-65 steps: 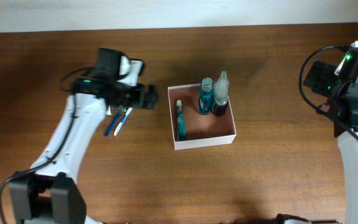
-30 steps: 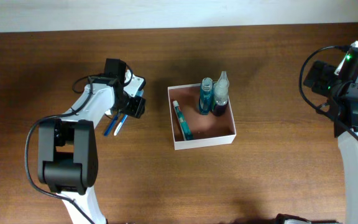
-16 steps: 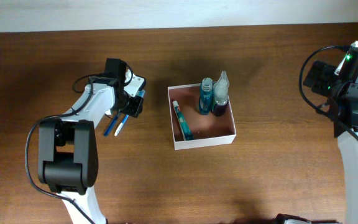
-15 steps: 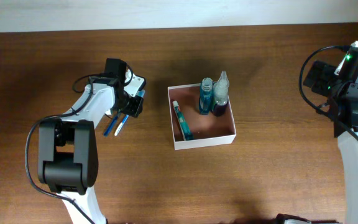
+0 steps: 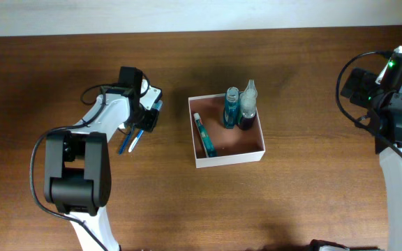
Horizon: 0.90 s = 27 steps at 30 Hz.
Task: Pack container
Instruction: 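Move the left gripper back over the blue toothbrush, then grasp the toothbrush handle with the left gripper and lift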
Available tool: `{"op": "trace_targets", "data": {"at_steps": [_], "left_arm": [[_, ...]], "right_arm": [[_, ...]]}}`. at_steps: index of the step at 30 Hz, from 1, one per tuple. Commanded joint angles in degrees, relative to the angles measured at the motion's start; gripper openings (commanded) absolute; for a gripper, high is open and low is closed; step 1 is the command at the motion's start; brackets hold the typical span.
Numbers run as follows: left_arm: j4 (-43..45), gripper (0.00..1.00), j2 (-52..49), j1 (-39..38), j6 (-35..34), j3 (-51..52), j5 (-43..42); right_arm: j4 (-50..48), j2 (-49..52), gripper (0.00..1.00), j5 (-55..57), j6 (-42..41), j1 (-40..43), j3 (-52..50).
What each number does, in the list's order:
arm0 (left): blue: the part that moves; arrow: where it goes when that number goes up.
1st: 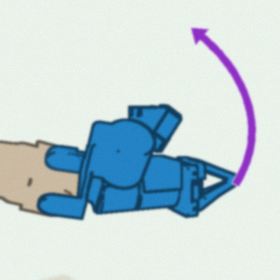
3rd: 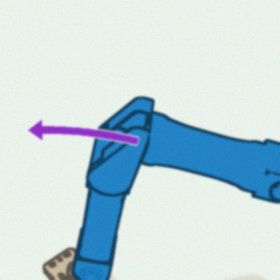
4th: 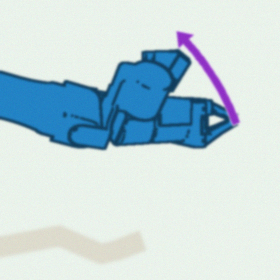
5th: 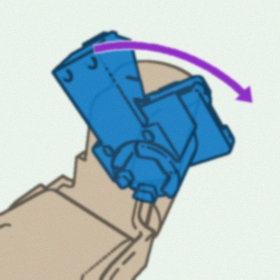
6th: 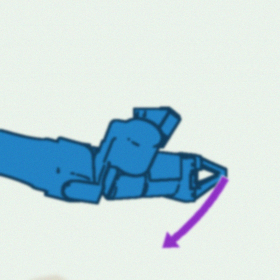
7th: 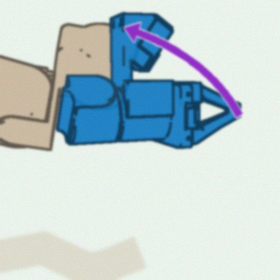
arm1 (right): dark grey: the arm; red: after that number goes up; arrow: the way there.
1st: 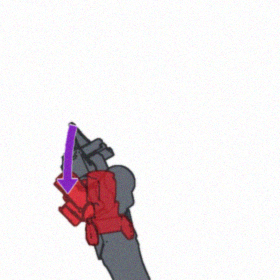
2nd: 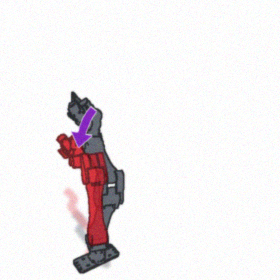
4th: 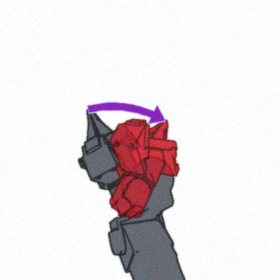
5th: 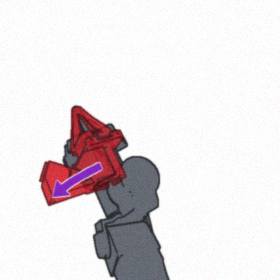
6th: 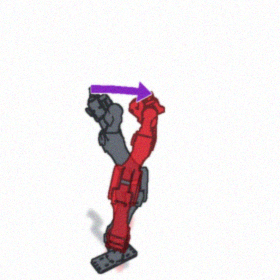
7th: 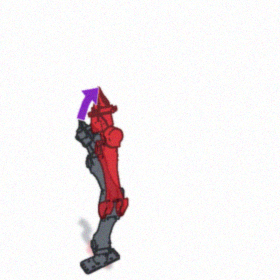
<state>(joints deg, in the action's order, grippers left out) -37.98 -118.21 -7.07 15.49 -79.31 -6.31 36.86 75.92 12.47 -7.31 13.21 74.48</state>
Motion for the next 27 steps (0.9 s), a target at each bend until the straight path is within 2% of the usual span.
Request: {"op": "trace_targets", "data": {"at_steps": [1,5,9,15,18,20,21,27], "left_arm": [[-0.33,0.29,-2.95,0.09,0.48,0.22,0.15],[-2.05,0.22,-2.91,0.09,0.46,-1.31,0.13],[-7.04,0.09,-2.91,-0.13,0.44,-6.51,0.13],[-11.13,0.08,-2.84,-0.55,-0.02,-11.47,0.02],[-16.65,0.02,-2.64,-1.40,-4.00,-17.62,-0.57],[-19.37,0.01,-2.64,-1.92,-4.35,-20.37,-1.77],[-23.47,0.01,-2.62,-3.17,-4.66,-24.46,-4.50],[-29.22,0.01,-2.58,-7.19,-10.08,-31.30,-14.12]], "right_arm": [[-0.17,-0.55,0.99,-0.04,-0.09,0.37,0.85],[-0.17,-0.55,0.99,-0.04,-0.09,0.37,0.85],[-0.17,-0.55,0.99,-0.04,-0.09,0.37,0.85],[-0.17,-0.55,0.98,-0.04,-0.09,0.37,0.85],[-0.15,-0.55,0.99,-0.04,-0.09,0.37,0.85],[-0.17,-0.55,0.99,-0.04,-0.09,0.37,0.85],[-0.17,-0.55,0.99,-0.04,-0.09,0.37,0.85],[-0.17,-0.55,0.99,-0.04,-0.09,0.37,0.85]]}}
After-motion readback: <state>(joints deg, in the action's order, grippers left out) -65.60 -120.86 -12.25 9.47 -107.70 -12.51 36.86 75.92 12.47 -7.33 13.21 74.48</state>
